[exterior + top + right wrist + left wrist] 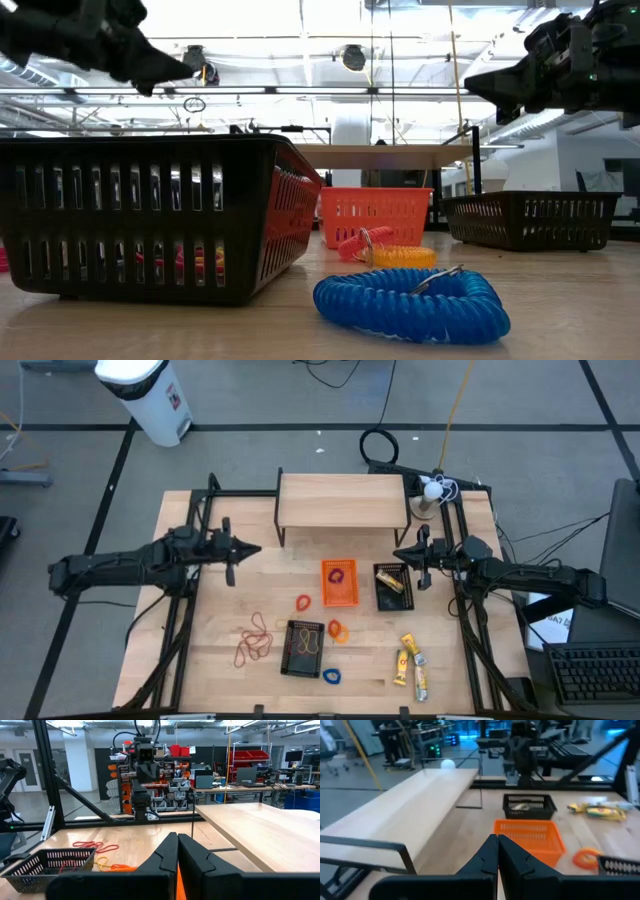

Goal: Pick & Place Office Desk Supplies
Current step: Put the yellow spring keychain into the orange bin

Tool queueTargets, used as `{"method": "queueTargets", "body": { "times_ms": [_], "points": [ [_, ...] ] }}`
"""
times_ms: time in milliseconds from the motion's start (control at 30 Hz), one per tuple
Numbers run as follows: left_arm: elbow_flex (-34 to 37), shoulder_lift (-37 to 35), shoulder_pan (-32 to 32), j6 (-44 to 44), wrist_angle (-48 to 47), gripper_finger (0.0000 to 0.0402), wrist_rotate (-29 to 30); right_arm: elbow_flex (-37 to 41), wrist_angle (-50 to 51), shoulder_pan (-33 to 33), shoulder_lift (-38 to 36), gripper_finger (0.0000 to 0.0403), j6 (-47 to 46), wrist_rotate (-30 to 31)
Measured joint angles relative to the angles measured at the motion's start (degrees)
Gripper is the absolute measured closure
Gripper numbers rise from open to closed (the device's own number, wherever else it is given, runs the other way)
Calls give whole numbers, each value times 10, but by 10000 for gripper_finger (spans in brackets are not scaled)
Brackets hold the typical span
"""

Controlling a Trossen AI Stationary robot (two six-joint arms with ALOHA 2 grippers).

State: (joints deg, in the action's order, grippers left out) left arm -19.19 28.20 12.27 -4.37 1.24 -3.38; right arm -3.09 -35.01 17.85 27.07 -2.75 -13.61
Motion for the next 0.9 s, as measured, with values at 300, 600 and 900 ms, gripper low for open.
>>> {"method": "queueTargets", "body": {
  "times_ms": [300, 600, 900],
  "points": [
    [94, -146, 21, 6, 24, 400, -34, 0, 1, 0, 0, 399, 5, 0],
    [140, -221, 11, 15, 24, 401, -41, 0, 1, 0, 0, 399, 5, 0],
    [140, -234, 11, 38, -43, 401, -10, 0, 1, 0, 1, 399, 13, 1]
  ]
}}
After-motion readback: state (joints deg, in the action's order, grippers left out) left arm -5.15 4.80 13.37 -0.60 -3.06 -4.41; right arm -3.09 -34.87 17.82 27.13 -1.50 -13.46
